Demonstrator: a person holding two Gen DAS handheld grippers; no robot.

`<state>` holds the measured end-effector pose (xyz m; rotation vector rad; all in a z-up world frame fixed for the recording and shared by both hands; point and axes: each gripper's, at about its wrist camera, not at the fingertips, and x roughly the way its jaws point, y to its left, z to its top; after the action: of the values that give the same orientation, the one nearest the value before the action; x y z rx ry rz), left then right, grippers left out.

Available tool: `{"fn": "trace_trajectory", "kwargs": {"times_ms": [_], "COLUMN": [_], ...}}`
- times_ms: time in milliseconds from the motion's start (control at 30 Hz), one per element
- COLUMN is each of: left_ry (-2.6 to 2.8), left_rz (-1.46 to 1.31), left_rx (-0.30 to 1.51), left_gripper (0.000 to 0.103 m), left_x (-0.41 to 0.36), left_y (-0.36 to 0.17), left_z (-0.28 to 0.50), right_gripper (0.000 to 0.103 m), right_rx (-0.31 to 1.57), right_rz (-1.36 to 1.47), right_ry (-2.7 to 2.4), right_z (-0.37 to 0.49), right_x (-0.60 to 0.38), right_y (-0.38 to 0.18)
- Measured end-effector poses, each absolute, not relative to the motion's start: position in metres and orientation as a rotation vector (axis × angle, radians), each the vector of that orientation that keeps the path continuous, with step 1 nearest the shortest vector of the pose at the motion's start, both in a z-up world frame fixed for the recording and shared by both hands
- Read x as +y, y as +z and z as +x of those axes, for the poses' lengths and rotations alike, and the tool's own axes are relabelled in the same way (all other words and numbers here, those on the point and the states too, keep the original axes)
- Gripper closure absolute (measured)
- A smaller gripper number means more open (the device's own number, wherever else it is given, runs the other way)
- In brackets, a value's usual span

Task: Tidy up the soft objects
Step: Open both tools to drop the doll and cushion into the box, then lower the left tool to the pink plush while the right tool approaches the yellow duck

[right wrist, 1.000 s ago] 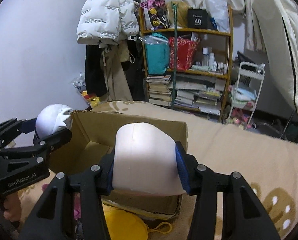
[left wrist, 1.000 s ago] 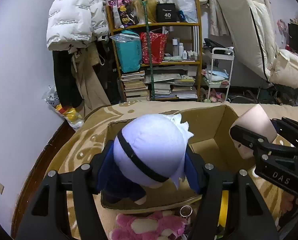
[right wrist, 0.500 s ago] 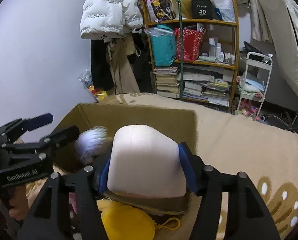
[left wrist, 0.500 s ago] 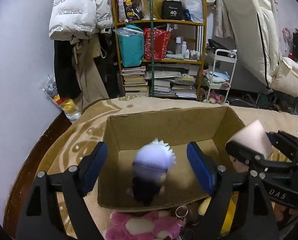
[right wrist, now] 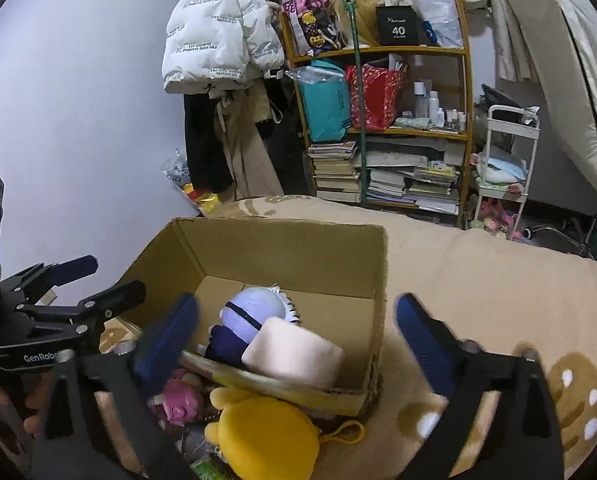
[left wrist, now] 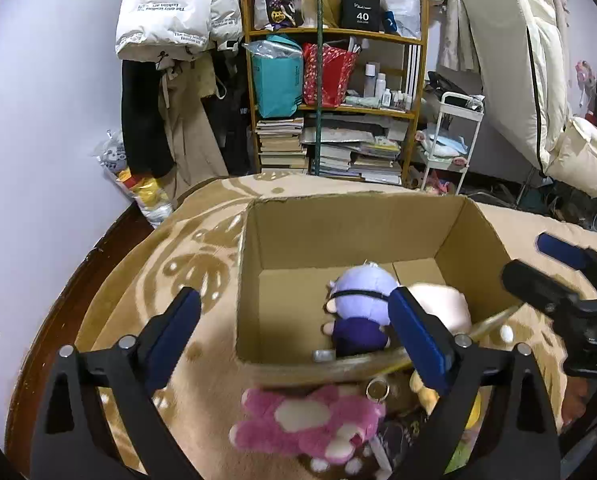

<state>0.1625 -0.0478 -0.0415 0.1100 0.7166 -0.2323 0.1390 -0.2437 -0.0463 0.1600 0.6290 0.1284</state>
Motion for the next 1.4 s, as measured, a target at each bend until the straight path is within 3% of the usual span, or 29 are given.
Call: {"fn": "trace_trajectory", "kwargs": {"times_ms": [633, 1400], "left_ry": [-0.214, -0.293], "left_rz": [0.131, 0.033], "left_rx": [0.795, 0.934], "left_gripper": [0.004, 0.004], "left_x": [-0.026, -0.017], "left_y": [-0.037, -0.069], "left_z": [0.106, 0.124], "right_gripper": [0.0, 0.0], "right_rx": [0.605, 0.76], "right_rz": [0.12, 0.155], "right_ry": [0.128, 0.153], "right_z": [0.069, 0.081], "right_x": [-0.237, -0.23], "right_y": [-0.021, -0.071]}}
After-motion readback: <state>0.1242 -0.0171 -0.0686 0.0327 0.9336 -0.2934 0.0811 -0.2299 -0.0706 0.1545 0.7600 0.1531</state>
